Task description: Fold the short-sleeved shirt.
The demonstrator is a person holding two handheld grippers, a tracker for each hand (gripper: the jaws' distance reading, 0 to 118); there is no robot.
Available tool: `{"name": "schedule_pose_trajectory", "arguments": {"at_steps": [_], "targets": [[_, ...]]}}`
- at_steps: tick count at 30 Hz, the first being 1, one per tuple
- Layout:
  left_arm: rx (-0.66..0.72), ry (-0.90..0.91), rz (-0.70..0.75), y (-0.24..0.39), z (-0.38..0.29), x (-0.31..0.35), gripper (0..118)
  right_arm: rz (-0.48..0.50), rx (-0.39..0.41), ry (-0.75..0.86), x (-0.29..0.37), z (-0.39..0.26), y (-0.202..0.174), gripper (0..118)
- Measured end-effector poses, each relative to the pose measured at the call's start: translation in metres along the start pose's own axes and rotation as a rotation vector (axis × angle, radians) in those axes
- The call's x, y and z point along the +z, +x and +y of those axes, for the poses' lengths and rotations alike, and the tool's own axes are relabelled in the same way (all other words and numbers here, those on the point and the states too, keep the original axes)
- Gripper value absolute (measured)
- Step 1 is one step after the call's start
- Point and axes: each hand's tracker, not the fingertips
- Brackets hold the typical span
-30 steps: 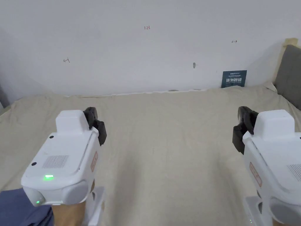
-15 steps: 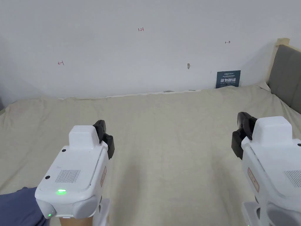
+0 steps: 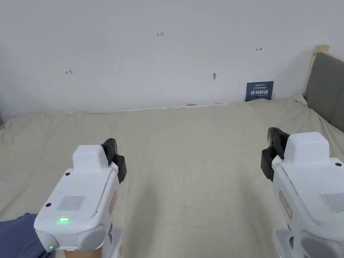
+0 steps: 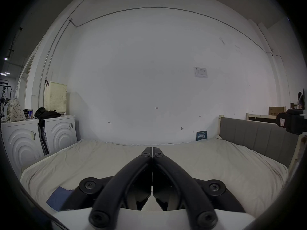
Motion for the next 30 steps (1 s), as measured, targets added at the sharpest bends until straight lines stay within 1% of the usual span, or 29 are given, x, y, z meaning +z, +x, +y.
{"name": "schedule_pose_trajectory", "arguments": {"at_steps": [30], "targets": [[-0.008,0.010,-0.016,-0.0018,-0.0018,-0.0005,0,0.004,0.006,0.003,0.0056,0.0024,-0.0018,2]]}}
